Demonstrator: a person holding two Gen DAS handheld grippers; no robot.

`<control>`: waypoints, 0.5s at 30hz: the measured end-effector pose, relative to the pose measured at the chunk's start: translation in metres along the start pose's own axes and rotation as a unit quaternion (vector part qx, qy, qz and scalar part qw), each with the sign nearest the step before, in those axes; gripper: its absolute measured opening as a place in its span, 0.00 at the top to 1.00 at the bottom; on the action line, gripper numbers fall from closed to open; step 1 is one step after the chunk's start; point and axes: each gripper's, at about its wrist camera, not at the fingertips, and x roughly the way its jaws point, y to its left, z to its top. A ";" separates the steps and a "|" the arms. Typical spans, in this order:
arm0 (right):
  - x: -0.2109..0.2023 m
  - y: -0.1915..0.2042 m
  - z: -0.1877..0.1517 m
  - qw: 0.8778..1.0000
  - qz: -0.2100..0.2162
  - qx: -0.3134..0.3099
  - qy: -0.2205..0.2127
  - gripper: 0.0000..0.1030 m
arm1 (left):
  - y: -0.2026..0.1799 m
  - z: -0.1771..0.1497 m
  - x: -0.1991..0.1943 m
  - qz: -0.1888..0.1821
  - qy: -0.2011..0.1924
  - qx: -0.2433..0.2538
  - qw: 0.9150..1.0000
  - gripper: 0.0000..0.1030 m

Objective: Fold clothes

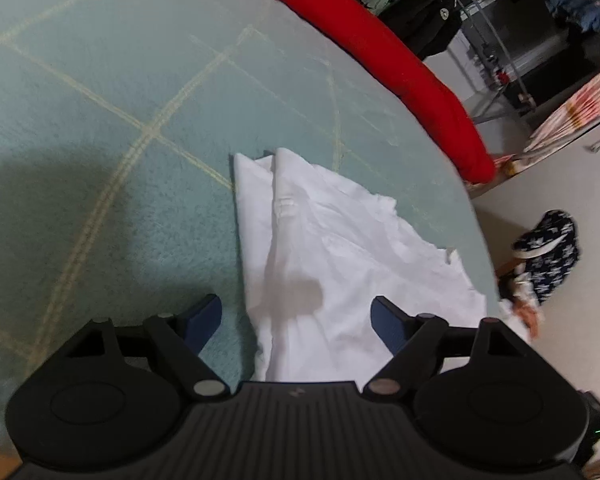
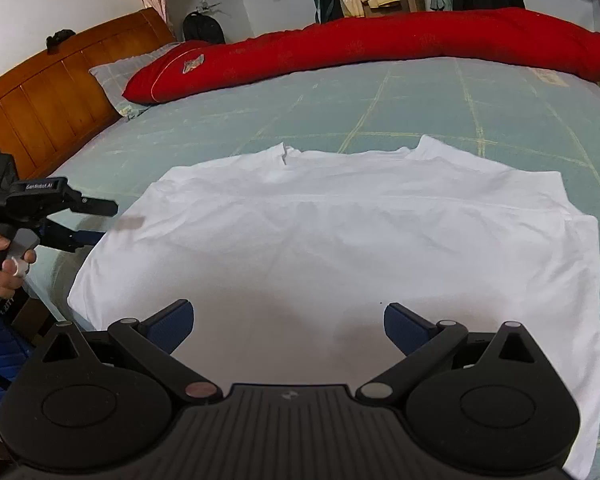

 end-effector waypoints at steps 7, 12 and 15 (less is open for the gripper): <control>0.010 0.004 0.004 1.000 -0.006 0.000 0.008 0.00 | -0.002 0.027 0.034 -0.034 0.017 0.001 0.999 0.17; 0.015 0.011 0.006 1.000 -0.004 -0.009 0.015 0.00 | -0.016 0.032 0.050 -0.033 0.030 0.025 0.999 0.17; 0.014 0.011 0.005 1.000 0.002 -0.009 0.015 0.00 | -0.018 0.024 0.047 -0.039 0.041 0.031 0.998 0.17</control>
